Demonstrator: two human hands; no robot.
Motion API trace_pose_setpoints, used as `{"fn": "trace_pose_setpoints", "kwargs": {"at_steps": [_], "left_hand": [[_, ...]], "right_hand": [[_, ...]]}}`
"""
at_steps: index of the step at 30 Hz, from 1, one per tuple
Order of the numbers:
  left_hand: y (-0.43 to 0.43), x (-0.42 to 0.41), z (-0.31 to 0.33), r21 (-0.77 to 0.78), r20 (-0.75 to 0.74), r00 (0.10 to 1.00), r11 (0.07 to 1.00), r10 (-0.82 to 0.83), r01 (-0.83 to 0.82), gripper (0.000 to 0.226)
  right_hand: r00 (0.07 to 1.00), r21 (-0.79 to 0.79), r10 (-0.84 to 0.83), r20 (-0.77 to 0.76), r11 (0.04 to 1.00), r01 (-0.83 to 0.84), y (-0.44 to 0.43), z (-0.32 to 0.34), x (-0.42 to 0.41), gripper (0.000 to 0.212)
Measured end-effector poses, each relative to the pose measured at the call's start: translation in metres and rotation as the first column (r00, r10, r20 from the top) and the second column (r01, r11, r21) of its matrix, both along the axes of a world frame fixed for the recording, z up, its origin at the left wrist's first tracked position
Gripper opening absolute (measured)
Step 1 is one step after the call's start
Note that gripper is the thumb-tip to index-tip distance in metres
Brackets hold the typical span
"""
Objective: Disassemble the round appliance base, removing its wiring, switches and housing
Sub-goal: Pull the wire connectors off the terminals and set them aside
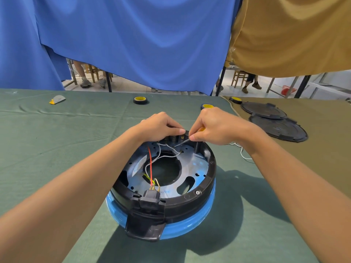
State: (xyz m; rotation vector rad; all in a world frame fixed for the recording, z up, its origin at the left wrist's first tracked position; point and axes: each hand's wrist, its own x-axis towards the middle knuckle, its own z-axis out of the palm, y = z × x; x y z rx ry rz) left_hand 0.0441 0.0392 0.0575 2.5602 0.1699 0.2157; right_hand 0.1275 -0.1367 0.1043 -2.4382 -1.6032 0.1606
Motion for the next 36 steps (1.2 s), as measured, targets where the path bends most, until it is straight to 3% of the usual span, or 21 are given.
{"fn": "trace_pose_setpoints", "kwargs": {"at_steps": [4, 9, 36], "left_hand": [[0.009, -0.003, 0.007, -0.028, 0.041, 0.999, 0.999, -0.016, 0.017, 0.029], [0.030, -0.018, 0.017, 0.096, -0.011, 0.999, 0.994, 0.052, -0.050, 0.028], [0.037, -0.022, -0.005, -0.214, -0.024, 0.998, 0.975, 0.064, -0.067, 0.022]], "right_hand": [[0.999, 0.071, -0.038, -0.006, 0.997, 0.038, -0.004, 0.000, 0.000, 0.013], [1.000, 0.145, -0.026, 0.001, 0.989, 0.025, -0.003, 0.001, -0.003, 0.013], [0.994, 0.054, -0.010, 0.106, 0.999, 0.005, 0.021, -0.005, -0.011, 0.016]]}}
